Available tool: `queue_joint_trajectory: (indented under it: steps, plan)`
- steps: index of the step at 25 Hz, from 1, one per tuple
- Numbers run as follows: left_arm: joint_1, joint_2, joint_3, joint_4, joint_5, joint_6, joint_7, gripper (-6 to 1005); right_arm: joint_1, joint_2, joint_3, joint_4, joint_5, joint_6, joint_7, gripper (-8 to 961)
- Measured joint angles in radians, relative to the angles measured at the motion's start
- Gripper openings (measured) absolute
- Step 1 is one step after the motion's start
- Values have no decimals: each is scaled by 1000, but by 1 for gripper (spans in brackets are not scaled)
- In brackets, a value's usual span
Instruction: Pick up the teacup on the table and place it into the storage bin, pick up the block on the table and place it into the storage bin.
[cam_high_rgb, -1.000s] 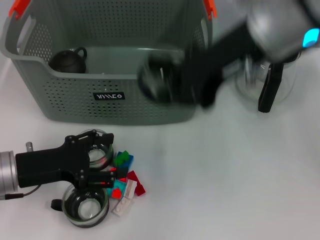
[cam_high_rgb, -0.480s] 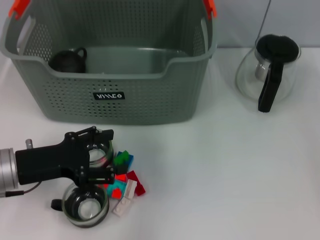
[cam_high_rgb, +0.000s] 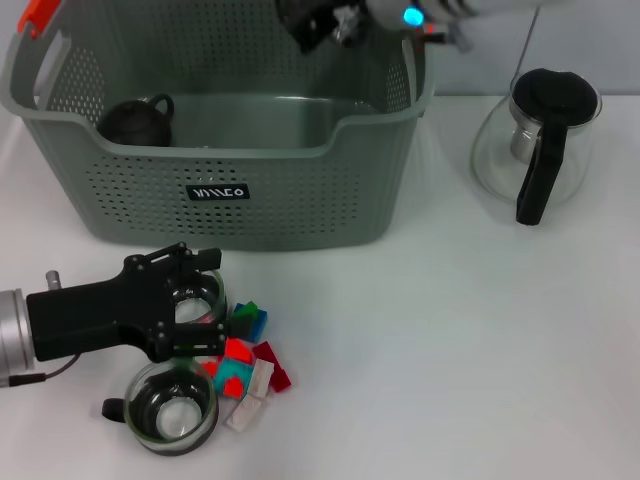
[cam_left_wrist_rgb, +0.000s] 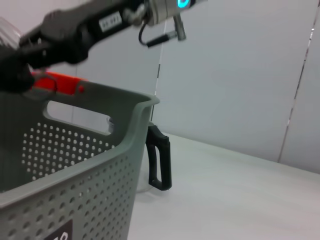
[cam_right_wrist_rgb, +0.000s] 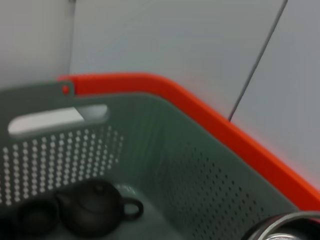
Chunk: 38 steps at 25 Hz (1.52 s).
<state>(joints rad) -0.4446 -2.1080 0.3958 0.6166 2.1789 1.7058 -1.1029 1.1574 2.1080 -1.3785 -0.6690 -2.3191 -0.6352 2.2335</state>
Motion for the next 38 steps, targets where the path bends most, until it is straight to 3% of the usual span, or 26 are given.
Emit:
queue_joint_trajectory:
  steps: [4, 9, 38]
  plan:
    - [2, 0, 0, 0, -1, -6, 1, 949, -3, 3, -105, 81, 21, 117, 7, 57]
    - [4, -1, 0, 0, -1, -8, 1, 949, -8, 4, -147, 115, 44, 152, 8, 57]
    - [7, -5, 0, -2, -1, -9, 3, 949, -5, -5, -151, 128, 38, 53, 9, 58]
